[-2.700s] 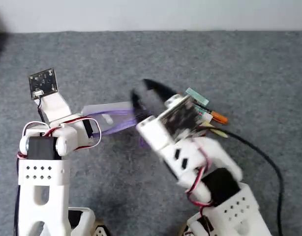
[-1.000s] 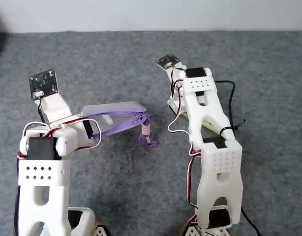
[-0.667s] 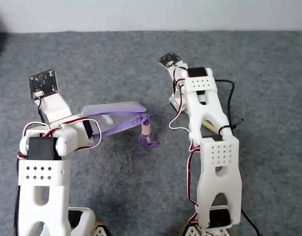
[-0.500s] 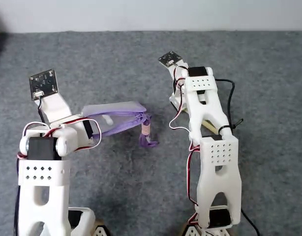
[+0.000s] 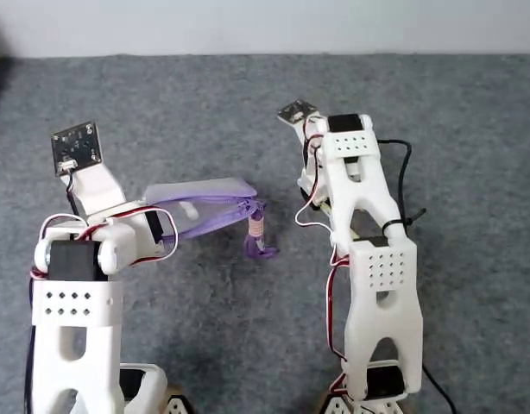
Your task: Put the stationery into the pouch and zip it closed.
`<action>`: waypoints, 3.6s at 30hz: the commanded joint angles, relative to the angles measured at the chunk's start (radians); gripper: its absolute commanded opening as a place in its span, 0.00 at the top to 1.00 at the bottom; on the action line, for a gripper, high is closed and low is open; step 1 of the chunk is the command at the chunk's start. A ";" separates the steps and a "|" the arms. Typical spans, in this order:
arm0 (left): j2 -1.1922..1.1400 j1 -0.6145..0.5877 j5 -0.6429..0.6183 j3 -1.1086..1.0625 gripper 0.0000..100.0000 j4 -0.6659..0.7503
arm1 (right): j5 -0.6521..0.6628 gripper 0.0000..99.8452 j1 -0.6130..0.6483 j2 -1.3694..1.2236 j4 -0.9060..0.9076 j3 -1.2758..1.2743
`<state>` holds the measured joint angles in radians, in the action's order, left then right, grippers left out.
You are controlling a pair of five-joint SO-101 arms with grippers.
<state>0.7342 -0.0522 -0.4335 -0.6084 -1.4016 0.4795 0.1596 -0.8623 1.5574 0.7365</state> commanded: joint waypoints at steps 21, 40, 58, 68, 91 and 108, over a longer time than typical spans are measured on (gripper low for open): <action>0.008 0.005 -0.087 0.051 0.97 -0.072 | -0.284 0.99 0.084 1.199 0.236 -0.756; 0.000 0.006 -0.213 0.234 0.99 -0.201 | -0.623 0.99 0.355 1.810 0.147 -0.810; -0.002 0.006 -0.347 0.228 0.99 -0.166 | -0.394 0.99 0.581 1.975 -0.860 -1.223; -0.002 0.006 -0.347 0.228 0.99 -0.166 | -0.181 0.99 0.748 1.867 -1.382 -1.364; -0.002 -0.002 -0.347 0.228 0.99 -0.166 | -0.218 0.99 0.786 1.863 -1.277 -1.347; -0.002 0.000 -0.347 0.228 0.99 -0.166 | -0.239 0.99 0.766 1.790 -1.429 -1.436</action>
<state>0.7311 -0.0552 -0.7664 -0.4335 -1.5965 0.2463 0.9375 0.9436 0.1550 -0.7104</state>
